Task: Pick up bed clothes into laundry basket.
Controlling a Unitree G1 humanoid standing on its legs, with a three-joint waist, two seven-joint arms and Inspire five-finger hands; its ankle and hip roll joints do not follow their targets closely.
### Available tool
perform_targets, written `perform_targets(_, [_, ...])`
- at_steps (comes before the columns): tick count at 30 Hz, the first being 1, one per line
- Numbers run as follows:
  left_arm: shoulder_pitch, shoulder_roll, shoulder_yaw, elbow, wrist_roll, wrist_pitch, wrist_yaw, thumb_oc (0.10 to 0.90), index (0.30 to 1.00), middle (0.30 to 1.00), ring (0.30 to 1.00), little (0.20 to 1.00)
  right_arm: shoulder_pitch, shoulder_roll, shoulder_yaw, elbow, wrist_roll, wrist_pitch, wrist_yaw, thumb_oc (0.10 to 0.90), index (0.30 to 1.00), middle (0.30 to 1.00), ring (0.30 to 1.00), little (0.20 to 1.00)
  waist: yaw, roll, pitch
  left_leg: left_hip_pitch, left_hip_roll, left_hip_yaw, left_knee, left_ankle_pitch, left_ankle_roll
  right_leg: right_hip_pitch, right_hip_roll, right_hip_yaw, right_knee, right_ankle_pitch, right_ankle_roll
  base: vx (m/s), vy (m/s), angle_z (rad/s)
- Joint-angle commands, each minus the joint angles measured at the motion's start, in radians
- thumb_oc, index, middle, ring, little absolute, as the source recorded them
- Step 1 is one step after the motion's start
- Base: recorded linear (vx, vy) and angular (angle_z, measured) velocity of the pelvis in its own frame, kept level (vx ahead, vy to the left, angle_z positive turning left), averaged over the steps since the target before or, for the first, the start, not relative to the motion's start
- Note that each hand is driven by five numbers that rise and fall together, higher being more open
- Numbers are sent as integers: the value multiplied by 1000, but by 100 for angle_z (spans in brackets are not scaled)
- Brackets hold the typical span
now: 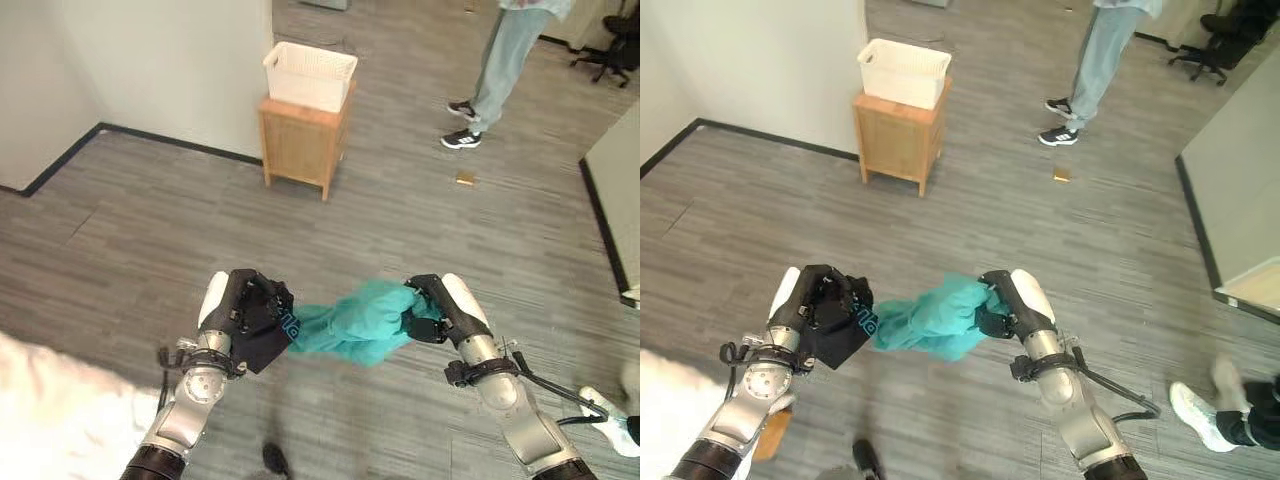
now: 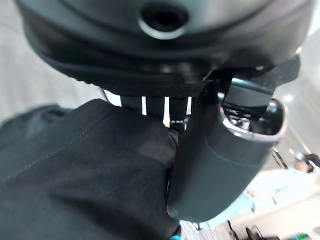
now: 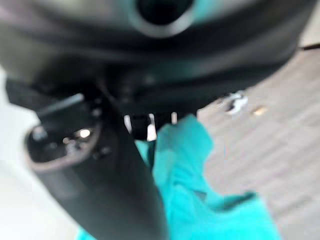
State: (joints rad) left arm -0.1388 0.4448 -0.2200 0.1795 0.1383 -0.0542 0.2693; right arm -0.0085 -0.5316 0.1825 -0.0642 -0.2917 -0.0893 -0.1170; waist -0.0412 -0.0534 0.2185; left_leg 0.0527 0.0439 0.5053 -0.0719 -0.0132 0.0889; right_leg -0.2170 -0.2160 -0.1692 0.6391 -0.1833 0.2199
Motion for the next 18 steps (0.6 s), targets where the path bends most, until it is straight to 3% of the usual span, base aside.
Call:
perform_targets(1, [-88,-18,1,-118,9,-121,37,400,300,300,300,300,-85,-37,-92,-35,11,-62,-64,400,300,300,300,300,-37,26,-49,59,72,-23,-15,15,-115,125,68,-63,-460,158,-18,365,-73,75])
perform_targets(2, [-87,-19,1,-118,9,-121,38,400,300,300,300,300,-85,-37,-92,-35,11,-62,-64,400,300,300,300,300,-39,28,-48,61,73,-25,-15,15,-115,130,69,-66,-464,160,-18,593,-205,71])
perform_targets(3, [-93,-23,5,-106,12,-123,30,400,300,300,300,300,-72,-37,-92,-39,9,-56,-61,400,300,300,300,300,-68,26,-41,123,78,-53,-15,-31,-146,16,22,-64,-606,234,-7,466,-137,67])
perform_targets(4, [-93,-24,5,-104,12,-124,29,400,300,300,300,300,-70,-38,-93,-40,8,-55,-61,400,300,300,300,300,-75,34,-46,122,81,-61,-15,-42,-146,30,25,-73,-628,240,1,640,-189,66])
perform_targets(6, [-100,-26,24,-86,25,-133,20,400,300,300,300,300,-52,-24,-101,-52,-20,-38,-55,400,300,300,300,300,-110,51,-39,198,114,-89,-15,-90,-185,-73,-43,-95,-692,298,34,607,-180,90])
perform_targets(10, [-94,-42,20,-61,19,-137,8,400,300,300,300,300,8,-19,-136,-52,-30,-30,-47,400,300,300,300,300,-136,30,-70,287,102,-158,7,-150,-193,-23,-41,-38,-692,339,28,549,-201,91])
perform_targets(11, [-81,-62,9,-54,6,-140,0,400,300,300,300,300,34,-26,-153,-47,-14,-36,-48,400,300,300,300,300,-141,43,-72,270,161,-186,175,-90,-231,29,-21,-48,-692,353,0,268,-186,84])
perform_targets(12, [-81,-62,9,-54,6,-140,0,400,300,300,300,300,34,-26,-153,-47,-14,-36,-48,400,300,300,300,300,-143,44,-73,267,162,-189,177,-90,-232,30,-22,-51,-693,353,-1,567,-503,74])
perform_targets(13, [-71,-65,7,-56,-22,-132,-1,400,300,300,300,300,35,-46,-152,-46,9,-49,-56,400,300,300,300,300,-112,41,-64,173,259,-232,505,100,-264,135,41,-85,-704,303,-79,418,-478,46])
perform_targets(14, [-65,-65,4,-63,-26,-131,-1,400,300,300,300,300,32,-51,-155,-48,15,-50,-59,400,300,300,300,300,-94,22,-51,113,264,-265,664,132,-261,179,56,-95,-707,280,-113,391,-483,26])
perform_targets(15, [-67,-63,4,-63,-26,-130,-1,400,300,300,300,300,31,-50,-157,-48,16,-50,-59,400,300,300,300,300,-104,18,-52,93,263,-279,679,133,-259,175,51,-105,-708,284,-116,418,-381,-26])
perform_targets(16, [-55,-61,8,-76,-34,-126,9,400,300,300,300,300,5,-60,-148,-44,34,-47,-66,400,300,300,300,300,-58,-15,-31,-11,260,-295,800,109,-235,256,75,-96,-720,239,-144,407,-253,-28])
perform_targets(18, [-47,-64,11,-82,-38,-126,7,400,300,300,300,300,-7,-61,-144,-44,40,-45,-64,400,300,300,300,300,-30,-27,-22,-95,255,-279,786,74,-232,295,78,-77,-726,211,-142,479,-133,-19])
